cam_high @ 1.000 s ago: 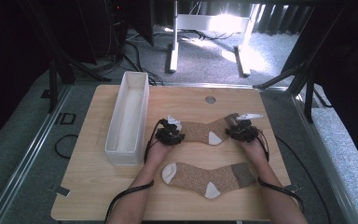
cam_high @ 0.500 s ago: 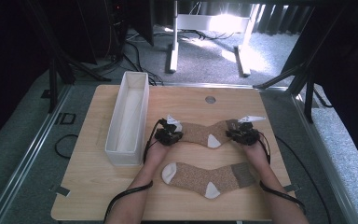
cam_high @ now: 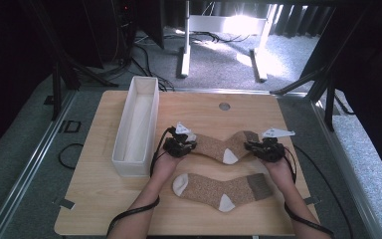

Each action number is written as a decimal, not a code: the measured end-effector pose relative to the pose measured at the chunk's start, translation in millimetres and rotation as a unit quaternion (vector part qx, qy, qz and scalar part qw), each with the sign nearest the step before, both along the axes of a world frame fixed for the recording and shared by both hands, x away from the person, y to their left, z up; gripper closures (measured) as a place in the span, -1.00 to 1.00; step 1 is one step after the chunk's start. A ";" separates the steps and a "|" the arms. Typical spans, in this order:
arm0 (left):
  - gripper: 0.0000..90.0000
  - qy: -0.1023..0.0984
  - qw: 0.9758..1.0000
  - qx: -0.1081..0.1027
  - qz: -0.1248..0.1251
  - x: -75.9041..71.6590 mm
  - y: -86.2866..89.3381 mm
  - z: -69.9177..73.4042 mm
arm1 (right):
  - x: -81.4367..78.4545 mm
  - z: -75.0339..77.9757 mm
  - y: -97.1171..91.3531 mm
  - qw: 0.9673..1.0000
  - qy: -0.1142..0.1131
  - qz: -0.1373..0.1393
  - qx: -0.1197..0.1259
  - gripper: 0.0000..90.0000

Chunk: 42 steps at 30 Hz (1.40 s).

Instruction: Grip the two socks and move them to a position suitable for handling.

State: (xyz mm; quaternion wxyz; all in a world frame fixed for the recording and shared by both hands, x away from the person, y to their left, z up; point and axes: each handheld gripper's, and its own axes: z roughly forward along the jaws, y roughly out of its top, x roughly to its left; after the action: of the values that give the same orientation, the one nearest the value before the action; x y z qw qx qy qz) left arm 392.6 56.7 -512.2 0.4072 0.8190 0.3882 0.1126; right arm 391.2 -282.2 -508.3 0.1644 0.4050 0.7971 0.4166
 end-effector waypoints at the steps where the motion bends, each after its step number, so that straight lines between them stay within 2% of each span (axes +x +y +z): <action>1: 0.94 -0.005 1.000 0.003 0.001 -2.8 0.0 0.8 | -2.3 -0.1 -1.0 1.000 0.000 -0.001 0.001 0.76; 5: 0.94 -0.004 1.000 0.002 -0.001 -9.1 2.4 1.4 | -12.3 -1.5 -6.1 1.000 -0.004 -0.002 0.003 0.76; 9: 0.93 0.003 1.000 0.009 -0.001 -12.3 1.6 -6.2 | -20.2 -5.2 -6.1 1.000 -0.005 0.001 0.007 0.75; 12: 0.93 0.012 1.000 0.013 0.001 -12.7 1.3 -13.5 | -21.9 -11.8 -5.1 1.000 0.006 0.002 0.015 0.75; 14: 0.93 0.022 1.000 0.018 -0.001 -12.0 1.9 -18.4 | -23.0 -21.8 -1.7 1.000 0.020 0.008 0.007 0.74; 16: 0.93 0.032 0.999 0.022 -0.002 -10.6 3.9 -22.6 | -23.0 -24.6 -1.3 1.000 0.025 0.008 0.007 0.73; 20: 0.92 0.045 0.999 0.027 0.002 -10.2 6.4 -30.5 | -19.9 -34.8 -1.6 0.999 0.051 0.012 -0.004 0.68; 22: 0.92 0.045 0.999 0.025 0.002 -11.1 6.6 -33.5 | -18.8 -40.5 -1.8 0.999 0.052 0.011 -0.011 0.65; 25: 0.92 0.046 0.999 0.017 0.003 -11.5 7.6 -35.5 | -17.4 -41.7 -3.4 0.998 0.055 0.006 0.002 0.65; 29: 0.91 0.048 0.999 0.016 0.003 -11.3 7.8 -35.8 | -16.6 -41.0 -2.1 0.999 0.047 0.003 -0.017 0.60; 33: 0.89 0.049 0.999 0.012 0.001 -11.5 8.1 -36.5 | -14.2 -41.0 -4.8 0.999 0.053 0.001 -0.013 0.52; 35: 0.86 0.051 0.999 0.008 -0.001 -11.8 8.5 -36.3 | -13.1 -40.1 -6.7 0.998 0.056 -0.001 -0.005 0.39; 37: 0.76 0.052 0.999 -0.002 -0.001 -12.2 10.3 -34.7 | -14.9 -38.0 -7.2 0.999 0.050 0.005 0.000 0.27; 39: 0.51 0.061 0.998 -0.016 -0.006 -12.7 11.7 -32.5 | -17.7 -34.3 -8.3 0.999 0.043 0.005 0.003 0.24; 42: 0.36 0.055 0.998 -0.008 -0.017 -18.2 10.7 -26.2 | -22.5 -26.6 -10.1 0.999 0.033 0.006 0.007 0.16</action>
State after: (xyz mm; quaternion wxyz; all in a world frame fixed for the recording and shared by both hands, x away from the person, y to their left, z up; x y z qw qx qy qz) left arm 374.4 67.4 -538.4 0.3938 0.8272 0.3967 0.0577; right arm 368.6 -292.3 -535.0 0.1331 0.4151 0.8013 0.4098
